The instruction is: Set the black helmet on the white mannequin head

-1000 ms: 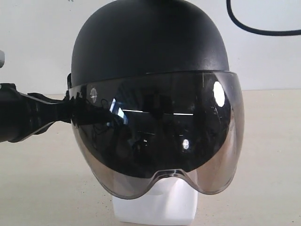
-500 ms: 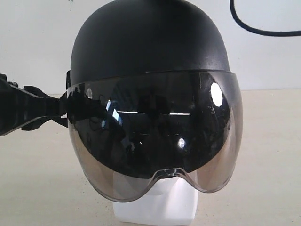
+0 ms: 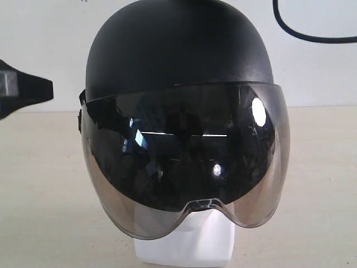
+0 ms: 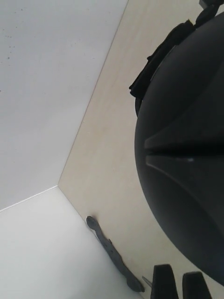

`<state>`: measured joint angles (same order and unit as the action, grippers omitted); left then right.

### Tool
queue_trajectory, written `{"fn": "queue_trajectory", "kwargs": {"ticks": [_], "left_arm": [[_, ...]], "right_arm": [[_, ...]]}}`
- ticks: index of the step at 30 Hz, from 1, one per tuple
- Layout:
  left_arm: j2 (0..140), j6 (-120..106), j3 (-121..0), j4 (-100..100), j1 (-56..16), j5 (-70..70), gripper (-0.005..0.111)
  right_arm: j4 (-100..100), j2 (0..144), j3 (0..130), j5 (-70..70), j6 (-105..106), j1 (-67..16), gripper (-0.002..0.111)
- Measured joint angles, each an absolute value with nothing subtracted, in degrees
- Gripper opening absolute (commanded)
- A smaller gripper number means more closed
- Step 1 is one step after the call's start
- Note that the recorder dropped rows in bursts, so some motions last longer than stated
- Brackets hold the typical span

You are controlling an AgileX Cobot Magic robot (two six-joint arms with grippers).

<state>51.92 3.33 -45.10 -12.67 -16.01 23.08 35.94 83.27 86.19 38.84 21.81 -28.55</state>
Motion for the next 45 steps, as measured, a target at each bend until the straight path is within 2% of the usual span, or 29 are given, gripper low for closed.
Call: {"fn": "queue_trajectory", "kwargs": {"ticks": [5,13,18,20,28,40,45], "left_arm": [[50.48,3.33,-47.51,-13.81,-16.01,23.72,0.048],[50.34,-6.73,-57.75,-22.14,-16.01,26.49,0.044],[50.81,-15.30,-60.56,-31.19,-16.01,28.89,0.012],[51.80,-21.54,-61.13,-37.22,-16.01,29.99,0.005],[57.20,-38.31,-67.63,-54.86,-16.01,34.55,0.004],[76.74,-50.80,-87.54,-63.43,-16.11,51.61,0.004],[82.16,-52.68,-92.56,-63.94,-19.23,54.05,0.004]], "right_arm": [[35.90,83.27,86.19,38.59,21.81,-28.55,0.000],[33.37,80.87,85.60,38.54,21.81,-28.55,0.000],[32.09,78.30,84.86,39.26,24.17,-28.55,0.000],[31.42,75.97,84.75,39.92,25.61,-28.55,0.000],[27.94,67.60,84.75,47.14,28.87,-28.55,0.000],[15.00,64.84,84.75,68.01,32.79,-28.55,0.000],[11.83,64.84,84.75,69.81,33.07,-28.55,0.000]]}}
